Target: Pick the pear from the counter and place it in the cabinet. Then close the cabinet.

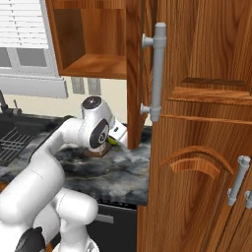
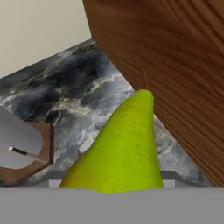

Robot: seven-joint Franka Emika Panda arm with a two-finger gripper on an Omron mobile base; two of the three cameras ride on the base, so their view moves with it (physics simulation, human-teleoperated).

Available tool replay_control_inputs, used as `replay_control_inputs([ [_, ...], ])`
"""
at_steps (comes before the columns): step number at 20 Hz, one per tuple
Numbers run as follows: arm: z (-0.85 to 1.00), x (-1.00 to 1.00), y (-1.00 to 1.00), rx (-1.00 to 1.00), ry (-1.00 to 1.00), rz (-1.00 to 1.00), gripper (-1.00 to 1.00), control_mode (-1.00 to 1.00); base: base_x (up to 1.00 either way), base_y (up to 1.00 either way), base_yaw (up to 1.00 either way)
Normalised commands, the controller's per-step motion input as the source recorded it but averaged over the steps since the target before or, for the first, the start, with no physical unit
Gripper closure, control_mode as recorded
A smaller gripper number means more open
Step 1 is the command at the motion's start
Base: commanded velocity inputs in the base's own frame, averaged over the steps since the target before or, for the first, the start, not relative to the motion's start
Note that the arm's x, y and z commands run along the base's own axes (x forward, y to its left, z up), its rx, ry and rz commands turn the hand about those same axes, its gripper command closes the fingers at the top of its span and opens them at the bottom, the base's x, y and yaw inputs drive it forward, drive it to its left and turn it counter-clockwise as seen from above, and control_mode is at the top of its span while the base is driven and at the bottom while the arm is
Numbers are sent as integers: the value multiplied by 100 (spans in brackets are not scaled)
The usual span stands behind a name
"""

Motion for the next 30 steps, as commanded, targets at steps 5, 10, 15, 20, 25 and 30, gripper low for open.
replay_control_inputs([
  [5, 100, -26, 11, -6, -43, 0, 100, -100, 0, 0, 0],
  [10, 100, -6, 20, -6, -39, -1, 100, -100, 0, 0, 0],
  [15, 100, 0, 24, -5, -26, 0, 100, -100, 0, 0, 0],
  [20, 100, 1, 22, -1, -6, 0, 100, -100, 0, 0, 0],
  [25, 96, 37, 11, 0, 0, 0, 100, -100, 0, 0, 0],
  [30, 56, 92, 1, 0, 10, 0, 100, -100, 0, 0, 0],
])
